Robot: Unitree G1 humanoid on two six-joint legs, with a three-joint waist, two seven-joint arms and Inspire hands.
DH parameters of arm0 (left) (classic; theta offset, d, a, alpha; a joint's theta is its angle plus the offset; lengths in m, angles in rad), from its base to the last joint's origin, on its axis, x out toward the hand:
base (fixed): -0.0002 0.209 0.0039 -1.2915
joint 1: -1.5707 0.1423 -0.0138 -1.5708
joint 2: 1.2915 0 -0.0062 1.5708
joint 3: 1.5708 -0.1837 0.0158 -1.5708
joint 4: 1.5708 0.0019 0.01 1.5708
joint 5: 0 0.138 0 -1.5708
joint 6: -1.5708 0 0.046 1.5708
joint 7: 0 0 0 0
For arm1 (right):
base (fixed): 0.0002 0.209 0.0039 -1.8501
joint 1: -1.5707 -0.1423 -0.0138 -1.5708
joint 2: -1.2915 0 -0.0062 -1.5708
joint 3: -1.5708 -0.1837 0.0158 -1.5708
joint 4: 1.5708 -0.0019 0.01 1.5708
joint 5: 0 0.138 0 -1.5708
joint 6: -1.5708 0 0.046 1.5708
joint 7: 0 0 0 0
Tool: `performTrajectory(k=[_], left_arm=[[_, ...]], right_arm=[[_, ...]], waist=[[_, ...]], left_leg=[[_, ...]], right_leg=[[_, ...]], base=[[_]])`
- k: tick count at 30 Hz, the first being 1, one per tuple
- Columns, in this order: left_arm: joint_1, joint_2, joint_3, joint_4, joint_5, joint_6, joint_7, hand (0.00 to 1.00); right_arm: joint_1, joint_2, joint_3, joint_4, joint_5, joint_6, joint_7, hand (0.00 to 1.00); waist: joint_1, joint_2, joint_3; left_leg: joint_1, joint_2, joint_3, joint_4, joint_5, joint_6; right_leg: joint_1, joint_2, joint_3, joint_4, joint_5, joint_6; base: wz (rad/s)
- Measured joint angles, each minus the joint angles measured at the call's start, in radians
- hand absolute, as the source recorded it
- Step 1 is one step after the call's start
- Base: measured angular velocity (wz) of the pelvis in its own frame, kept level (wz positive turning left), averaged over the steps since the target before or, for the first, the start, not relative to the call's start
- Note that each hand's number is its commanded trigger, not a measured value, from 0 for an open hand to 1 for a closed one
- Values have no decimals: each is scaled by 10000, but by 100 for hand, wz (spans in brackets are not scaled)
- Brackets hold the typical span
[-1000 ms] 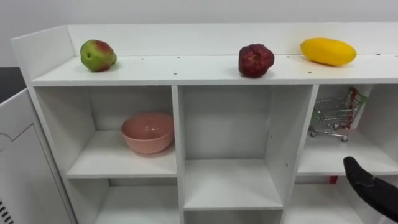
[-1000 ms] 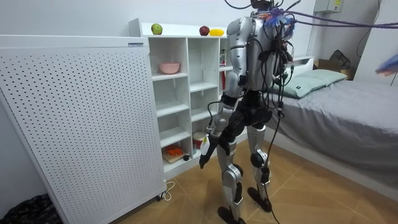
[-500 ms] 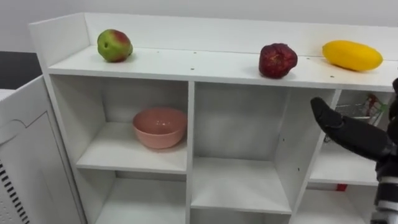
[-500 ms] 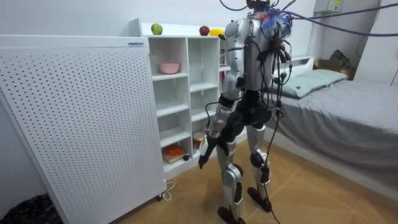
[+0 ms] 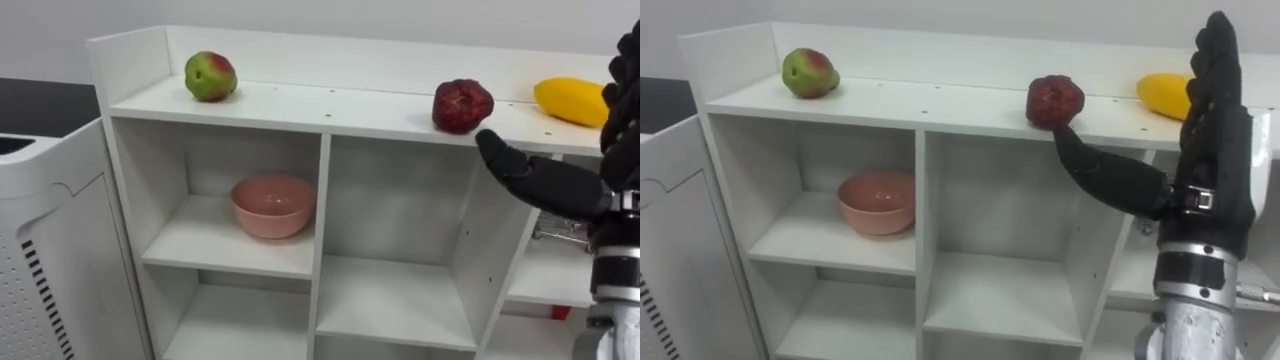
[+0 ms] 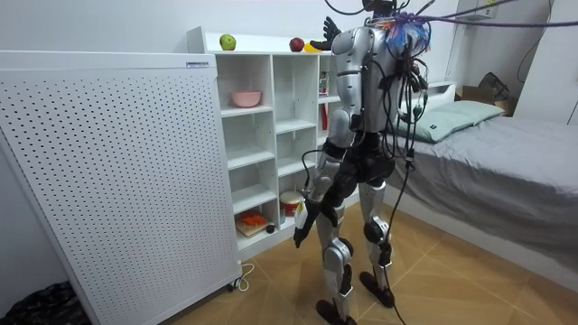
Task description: Arrange fruit in the closet
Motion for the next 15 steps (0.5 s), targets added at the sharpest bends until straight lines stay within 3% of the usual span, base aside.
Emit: performTrajectory(k=[4, 6, 11, 15], left_arm=[[-55, 36, -10, -1, -23, 5, -4, 0], [-50, 45, -4, -1, -36, 28, -38, 0], [-40, 67, -5, -37, -64, 117, -273, 0], [-131, 96, 24, -56, -54, 248, -456, 0]], right_arm=[[-380, -501, 15, 354, 591, 27, 105, 0], [-385, -558, 17, 588, 824, 51, 370, 0], [-451, -579, 27, 1149, 1467, 481, 945, 0], [-765, -865, 44, 1646, 1871, 696, 1287, 0]], waist=[[243, -79, 68], [274, -119, 85], [288, -145, 90], [339, -161, 77]], left_leg=[[15, 1, -17, -17, 13, -11], [10, 1, -32, -16, 13, -11], [-59, -22, -119, -6, 19, -4], [-205, -20, -118, -18, 38, -7]], right_leg=[[19, 1, -21, -9, 0, 0], [20, 1, -27, -7, 0, 0], [-48, -32, -265, -3, -1, 1], [-152, -33, -285, -1, 0, 0]], base=[[1], [2], [6], [0]])
